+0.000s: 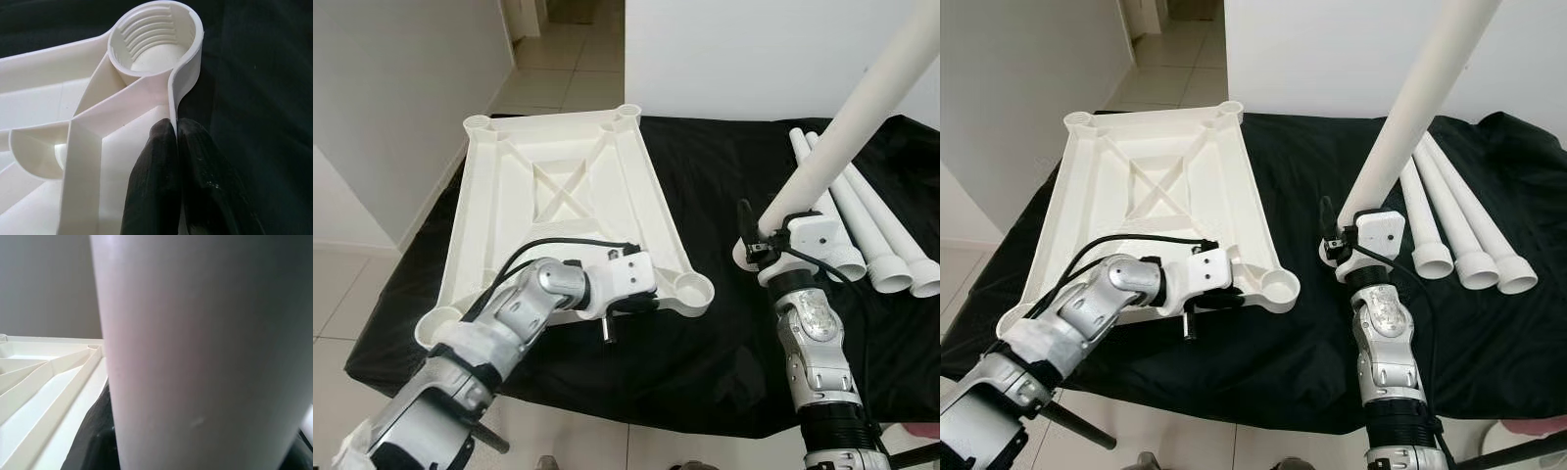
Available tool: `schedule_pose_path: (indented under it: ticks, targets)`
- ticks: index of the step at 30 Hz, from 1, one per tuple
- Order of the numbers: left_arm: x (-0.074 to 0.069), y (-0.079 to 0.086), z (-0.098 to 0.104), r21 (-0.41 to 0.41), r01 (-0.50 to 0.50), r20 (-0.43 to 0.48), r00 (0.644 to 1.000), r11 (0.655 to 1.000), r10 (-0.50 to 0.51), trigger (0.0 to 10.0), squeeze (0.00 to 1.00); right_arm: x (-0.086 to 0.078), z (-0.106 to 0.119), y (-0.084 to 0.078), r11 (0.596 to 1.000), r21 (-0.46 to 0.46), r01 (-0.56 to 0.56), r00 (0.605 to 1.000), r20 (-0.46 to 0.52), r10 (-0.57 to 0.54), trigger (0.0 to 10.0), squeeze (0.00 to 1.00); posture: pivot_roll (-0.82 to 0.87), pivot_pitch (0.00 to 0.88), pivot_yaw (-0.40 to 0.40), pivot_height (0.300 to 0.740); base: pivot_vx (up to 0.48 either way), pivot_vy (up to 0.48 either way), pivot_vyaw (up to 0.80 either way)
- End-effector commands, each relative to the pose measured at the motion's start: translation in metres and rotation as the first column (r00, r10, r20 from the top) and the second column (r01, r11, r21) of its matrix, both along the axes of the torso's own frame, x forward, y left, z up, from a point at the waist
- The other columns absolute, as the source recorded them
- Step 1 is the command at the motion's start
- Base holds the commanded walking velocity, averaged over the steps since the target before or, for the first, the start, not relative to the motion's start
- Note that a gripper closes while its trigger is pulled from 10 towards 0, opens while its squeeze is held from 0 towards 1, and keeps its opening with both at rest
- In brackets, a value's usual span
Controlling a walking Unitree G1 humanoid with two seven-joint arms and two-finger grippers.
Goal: Building children table
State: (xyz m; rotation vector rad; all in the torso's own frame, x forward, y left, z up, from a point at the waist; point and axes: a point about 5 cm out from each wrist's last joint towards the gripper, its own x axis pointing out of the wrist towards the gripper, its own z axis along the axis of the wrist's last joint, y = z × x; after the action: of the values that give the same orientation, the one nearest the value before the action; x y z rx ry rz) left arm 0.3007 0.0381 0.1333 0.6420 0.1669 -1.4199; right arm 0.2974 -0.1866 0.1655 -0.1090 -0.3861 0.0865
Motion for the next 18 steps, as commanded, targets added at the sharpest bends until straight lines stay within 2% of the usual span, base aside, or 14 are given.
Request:
schedule_pose_path:
  ticks: [1,2,3,4,5,6,7,8,9,10,11,13,18]
  targets:
    - [0.003,-0.006,0.01,-0.028,0.002,0.067,0.998,1.0,0.0,10.0,0.0,0.0,0.0,0.002,1.0,0.001,-0.004,1.0,0.005,0.004,10.0,0.0,-0.09,0.0,0.066,0.74,0.0,0.0,0.0]
    - [0.004,-0.005,0.017,-0.072,-0.01,0.048,0.999,0.997,0.013,10.0,0.0,-0.001,0.0,0.009,0.999,-0.011,-0.037,0.999,0.002,0.037,10.0,0.0,-0.09,0.0,0.066,0.74,0.0,0.0,0.0]
    - [0.004,-0.005,0.017,-0.072,-0.01,0.048,0.999,0.997,0.013,10.0,0.0,-0.001,0.0,0.009,0.999,-0.011,-0.037,0.999,0.002,0.037,10.0,0.0,-0.09,0.0,0.066,0.74,0.0,0.0,0.0]
    - [0.006,-0.002,0.024,-0.126,-0.029,0.006,1.0,0.992,0.03,10.0,0.07,-0.002,0.0,0.017,0.997,-0.019,-0.078,0.997,-0.009,0.078,10.0,0.0,-0.09,0.0,0.068,0.74,0.0,0.0,0.0]
    - [0.006,-0.002,0.024,-0.126,-0.029,0.006,1.0,0.992,0.03,10.0,0.07,-0.002,0.0,0.017,0.997,-0.019,-0.078,0.997,-0.009,0.078,10.0,0.0,-0.09,0.0,0.068,0.74,0.0,0.0,0.0]
    - [0.008,0.004,0.031,-0.18,-0.049,-0.035,0.998,0.982,0.044,10.0,1.0,-0.004,0.001,0.026,0.994,-0.024,-0.111,0.994,-0.019,0.11,10.0,0.0,-0.09,0.0,0.067,0.74,0.0,0.0,0.0]
    - [0.008,0.004,0.031,-0.18,-0.049,-0.035,0.998,0.982,0.044,10.0,1.0,-0.004,0.001,0.026,0.994,-0.024,-0.111,0.994,-0.019,0.11,10.0,0.0,-0.09,0.0,0.067,0.74,0.0,0.0,0.0]
    - [0.011,0.009,0.037,-0.221,-0.087,-0.042,0.996,0.971,0.08,10.0,1.0,-0.005,0.0,0.034,0.99,-0.021,-0.137,0.99,-0.037,0.136,10.0,0.0,-0.09,0.0,0.065,0.74,0.0,0.0,0.0]
    - [0.012,0.015,0.041,-0.248,-0.114,-0.05,0.993,0.962,0.105,10.0,0.75,-0.006,0.0,0.039,0.987,-0.026,-0.16,0.986,-0.056,0.158,10.0,0.0,-0.09,0.0,0.06,0.74,0.0,0.0,0.0]
    - [0.012,0.015,0.041,-0.248,-0.114,-0.05,0.993,0.962,0.105,10.0,0.75,-0.006,0.0,0.039,0.987,-0.026,-0.16,0.986,-0.056,0.158,10.0,0.0,-0.09,0.0,0.06,0.74,0.0,0.0,0.0]
    - [0.012,0.019,0.044,-0.276,-0.139,-0.049,0.99,0.951,0.131,10.0,0.0,-0.007,-0.001,0.044,0.981,-0.023,-0.193,0.979,-0.077,0.19,10.0,0.0,-0.08,0.0,0.057,0.74,0.0,0.0,0.0]
    - [0.013,0.027,0.051,-0.32,-0.183,-0.051,0.983,0.93,0.176,10.0,0.0,-0.009,-0.003,0.047,0.974,-0.029,-0.223,0.971,-0.093,0.219,10.0,0.0,-0.08,0.0,0.047,0.74,0.0,0.0,0.0]
    - [0.011,0.039,0.056,-0.344,-0.219,-0.052,0.975,0.913,0.215,10.0,0.0,-0.013,-0.005,0.051,0.963,-0.065,-0.263,0.962,-0.098,0.256,10.0,0.0,-0.07,0.0,0.037,0.74,0.0,0.0,0.0]
